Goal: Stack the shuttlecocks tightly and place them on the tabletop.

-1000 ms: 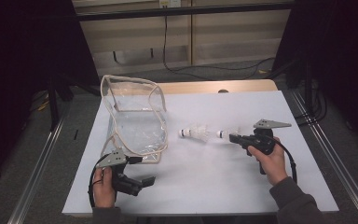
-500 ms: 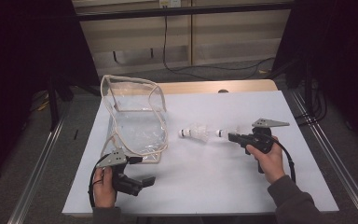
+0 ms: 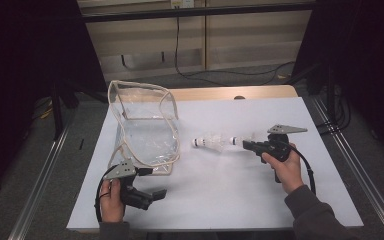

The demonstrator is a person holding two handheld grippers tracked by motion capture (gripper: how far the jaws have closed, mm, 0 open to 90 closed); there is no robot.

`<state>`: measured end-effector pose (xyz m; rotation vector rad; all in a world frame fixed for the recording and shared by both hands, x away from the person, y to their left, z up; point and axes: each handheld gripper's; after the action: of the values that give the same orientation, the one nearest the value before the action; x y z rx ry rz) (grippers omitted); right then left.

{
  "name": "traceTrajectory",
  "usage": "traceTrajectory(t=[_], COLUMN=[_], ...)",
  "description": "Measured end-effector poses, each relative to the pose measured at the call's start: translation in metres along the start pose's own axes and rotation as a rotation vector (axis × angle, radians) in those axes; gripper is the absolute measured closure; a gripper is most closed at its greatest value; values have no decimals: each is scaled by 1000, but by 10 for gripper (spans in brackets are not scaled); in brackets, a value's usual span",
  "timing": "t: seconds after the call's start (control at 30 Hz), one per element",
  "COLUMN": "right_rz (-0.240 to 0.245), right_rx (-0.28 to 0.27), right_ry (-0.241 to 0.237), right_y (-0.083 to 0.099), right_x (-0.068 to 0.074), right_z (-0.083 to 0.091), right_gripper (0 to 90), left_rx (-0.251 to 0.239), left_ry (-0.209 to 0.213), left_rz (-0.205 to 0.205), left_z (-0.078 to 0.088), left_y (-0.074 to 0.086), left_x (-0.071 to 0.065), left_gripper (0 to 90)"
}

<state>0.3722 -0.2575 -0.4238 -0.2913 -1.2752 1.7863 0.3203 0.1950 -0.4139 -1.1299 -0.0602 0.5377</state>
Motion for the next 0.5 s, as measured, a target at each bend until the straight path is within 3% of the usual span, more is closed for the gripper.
traceTrajectory(t=[0.5], right_rz=[13], right_rx=[5], right_ry=[3], right_y=[-6], right_x=[3], right_z=[-9], right_gripper=[896], left_rx=[2], left_ry=[0], left_rz=[-1], left_z=[1], left_y=[0], left_x=[0], left_gripper=[30])
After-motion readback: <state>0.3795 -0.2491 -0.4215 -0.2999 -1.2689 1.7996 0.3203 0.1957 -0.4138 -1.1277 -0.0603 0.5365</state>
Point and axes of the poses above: each handheld gripper's, and its own axes: z roughly backward along the jaws, y roughly out of its underside, x roughly to its left, and after that the axes turned 1 degree about -x, right-handed
